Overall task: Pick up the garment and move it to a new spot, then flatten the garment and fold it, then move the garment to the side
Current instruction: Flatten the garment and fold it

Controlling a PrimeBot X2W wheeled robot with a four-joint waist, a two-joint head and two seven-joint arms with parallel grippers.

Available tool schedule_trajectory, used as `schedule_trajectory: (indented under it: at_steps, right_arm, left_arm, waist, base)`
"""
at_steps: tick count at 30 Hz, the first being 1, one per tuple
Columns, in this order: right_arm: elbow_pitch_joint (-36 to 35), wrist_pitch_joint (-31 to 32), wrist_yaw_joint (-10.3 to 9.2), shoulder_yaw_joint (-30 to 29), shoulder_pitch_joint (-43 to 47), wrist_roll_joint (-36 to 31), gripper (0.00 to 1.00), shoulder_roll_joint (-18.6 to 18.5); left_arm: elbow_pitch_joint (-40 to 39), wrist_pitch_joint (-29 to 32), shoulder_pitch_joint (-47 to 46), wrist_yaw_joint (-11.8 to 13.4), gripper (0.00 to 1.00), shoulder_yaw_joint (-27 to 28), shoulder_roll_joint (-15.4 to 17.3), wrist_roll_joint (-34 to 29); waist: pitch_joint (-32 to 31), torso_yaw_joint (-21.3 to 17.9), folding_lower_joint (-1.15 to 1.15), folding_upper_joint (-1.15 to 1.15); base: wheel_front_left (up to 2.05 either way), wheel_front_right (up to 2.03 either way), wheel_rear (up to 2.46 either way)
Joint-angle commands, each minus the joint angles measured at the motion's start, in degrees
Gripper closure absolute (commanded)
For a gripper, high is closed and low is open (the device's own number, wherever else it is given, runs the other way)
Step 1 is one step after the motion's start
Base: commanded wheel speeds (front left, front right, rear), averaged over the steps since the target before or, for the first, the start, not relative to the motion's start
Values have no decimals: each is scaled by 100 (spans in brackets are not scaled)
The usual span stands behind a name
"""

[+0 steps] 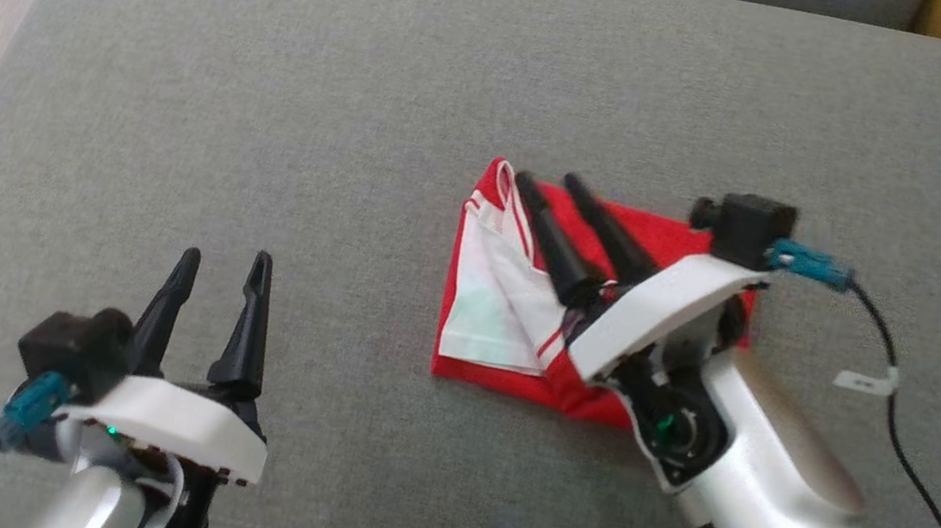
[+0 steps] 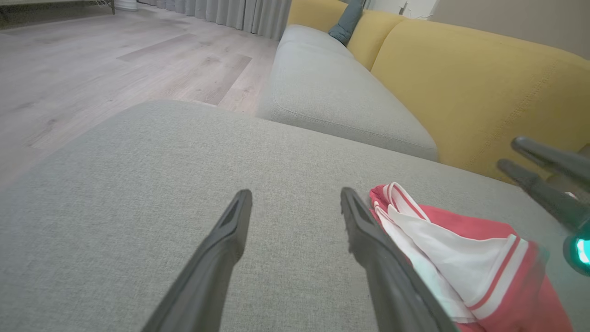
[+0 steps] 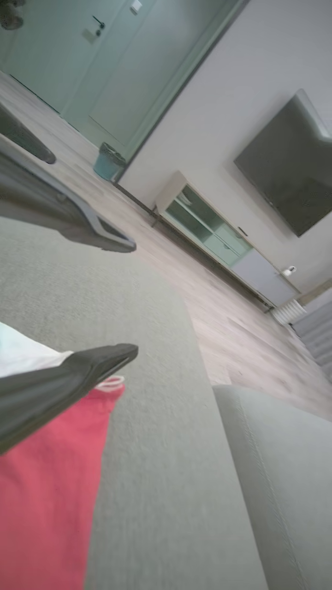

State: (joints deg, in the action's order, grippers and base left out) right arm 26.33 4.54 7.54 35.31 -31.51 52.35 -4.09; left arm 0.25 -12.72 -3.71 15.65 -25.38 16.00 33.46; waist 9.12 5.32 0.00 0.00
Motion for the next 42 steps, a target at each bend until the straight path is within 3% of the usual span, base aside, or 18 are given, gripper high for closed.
schedule_trajectory:
  at_steps: [1, 5, 15, 16, 17, 19, 20, 26, 32, 42]
  right_arm:
    - [-228, -137, -5, -65, -216, -63, 0, 121]
    - [-281, -438, -5, -502, -206, -404, 0, 83]
    - [-242, -917, -5, -1661, 300, -2244, 0, -265]
    - [-206, -907, -5, -1720, 396, -2423, 11, -284]
    - [-171, -893, -5, -1756, 491, -2590, 43, -299]
    - [-74, -857, -5, -1787, 676, -2910, 70, -324]
    - [-16, -843, -5, -1771, 758, -3055, 98, -328]
    - [473, -763, -5, -1473, 1064, -3371, 100, -158]
    - [916, -916, -5, -1047, 921, -3266, 100, 65]
    - [841, -954, -5, 681, 581, -2249, 100, 119]
  left_arm:
    - [-170, -44, -132, 16, 0, 183, 96, 13]
    - [-190, -22, -90, 41, 0, 169, 117, 15]
    - [-250, 31, -66, 75, 0, 102, 141, 3]
    - [-255, 34, -66, 73, 0, 94, 143, 2]
    - [-259, 37, -70, 72, 0, 87, 145, 2]
    - [-270, 37, -79, 73, 0, 81, 150, 0]
    - [-277, 36, -85, 75, 0, 81, 153, -1]
    - [-339, 20, -130, 90, 0, 93, 170, -15]
    - [-435, 13, -173, 109, 0, 79, 201, -61]
    - [-499, 4, -159, 118, 0, 60, 229, -64]
  waist:
    - [-36, -48, 0, 0]
    - [-88, -134, 0, 0]
    - [-151, -213, 0, 0]
    - [-153, -207, 0, 0]
    - [-153, -201, 0, 0]
    - [-149, -183, 0, 0]
    - [-145, -172, 0, 0]
    - [-110, -79, 0, 0]
    - [-81, 62, 0, 0]
    - [-65, 244, 0, 0]
  base:
    - [0, 0, 0]
    - [0, 0, 0]
    - [0, 0, 0]
    - [0, 0, 0]
    - [0, 0, 0]
    - [0, 0, 0]
    - [0, 0, 0]
    - [0, 0, 0]
    - [0, 0, 0]
    - [0, 0, 0]
